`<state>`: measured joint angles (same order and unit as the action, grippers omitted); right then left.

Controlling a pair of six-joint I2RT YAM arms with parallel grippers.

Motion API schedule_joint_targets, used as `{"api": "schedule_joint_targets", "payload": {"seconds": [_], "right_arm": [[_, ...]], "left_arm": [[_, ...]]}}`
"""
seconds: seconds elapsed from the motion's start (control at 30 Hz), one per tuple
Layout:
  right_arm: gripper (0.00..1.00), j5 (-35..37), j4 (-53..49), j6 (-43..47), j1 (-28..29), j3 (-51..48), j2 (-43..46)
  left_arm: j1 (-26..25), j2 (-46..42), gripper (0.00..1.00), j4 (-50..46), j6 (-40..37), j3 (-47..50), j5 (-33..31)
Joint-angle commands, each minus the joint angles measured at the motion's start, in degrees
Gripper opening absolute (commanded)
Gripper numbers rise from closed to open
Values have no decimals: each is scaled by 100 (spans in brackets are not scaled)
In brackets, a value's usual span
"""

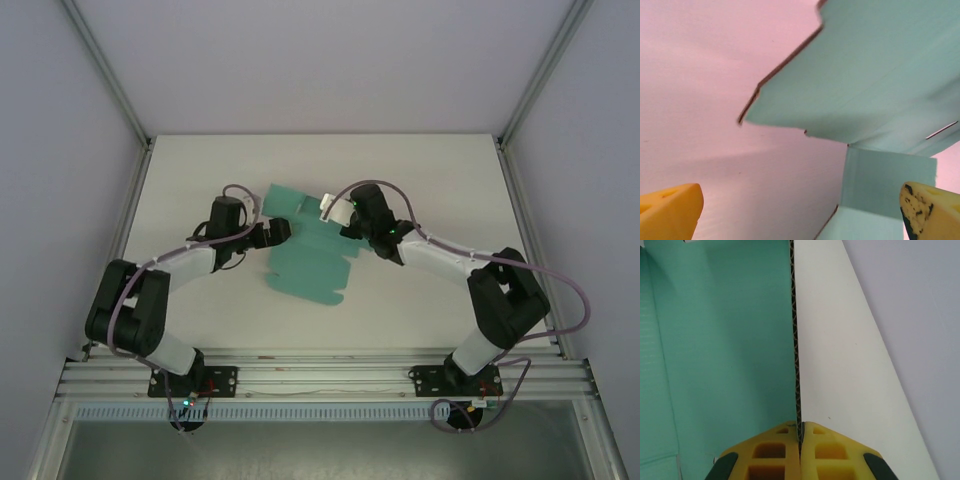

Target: Assemble paper box

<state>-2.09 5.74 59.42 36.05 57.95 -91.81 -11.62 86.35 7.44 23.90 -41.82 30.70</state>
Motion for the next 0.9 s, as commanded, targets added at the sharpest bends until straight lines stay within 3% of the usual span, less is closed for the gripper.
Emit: {"api": "schedule_joint_targets", "payload": {"seconds": [0.0,0.17,0.3,0.6,0.77,0.87], "right_arm": [[0,401,-90,527,29,259,-128],[0,990,508,1265,113,279,-425],[0,1467,1786,1949,178,138,-742],[0,1683,3771,3143,308,-200,-1285],[0,1708,4362,3579,359,-473,-1511],[0,1798,4725,3858,374,-591,-1744]], "left_arm": [[69,-297,100,-711,-95,-274,-657],[303,-466,100,-921,-45,-475,-717],[465,-490,100,-940,-85,-572,-972],[694,-71,100,-958,-114,-962,-1026],[757,146,100,-1007,-242,-1259,-1041],[766,326,100,-942,-649,-1482,-689]]}}
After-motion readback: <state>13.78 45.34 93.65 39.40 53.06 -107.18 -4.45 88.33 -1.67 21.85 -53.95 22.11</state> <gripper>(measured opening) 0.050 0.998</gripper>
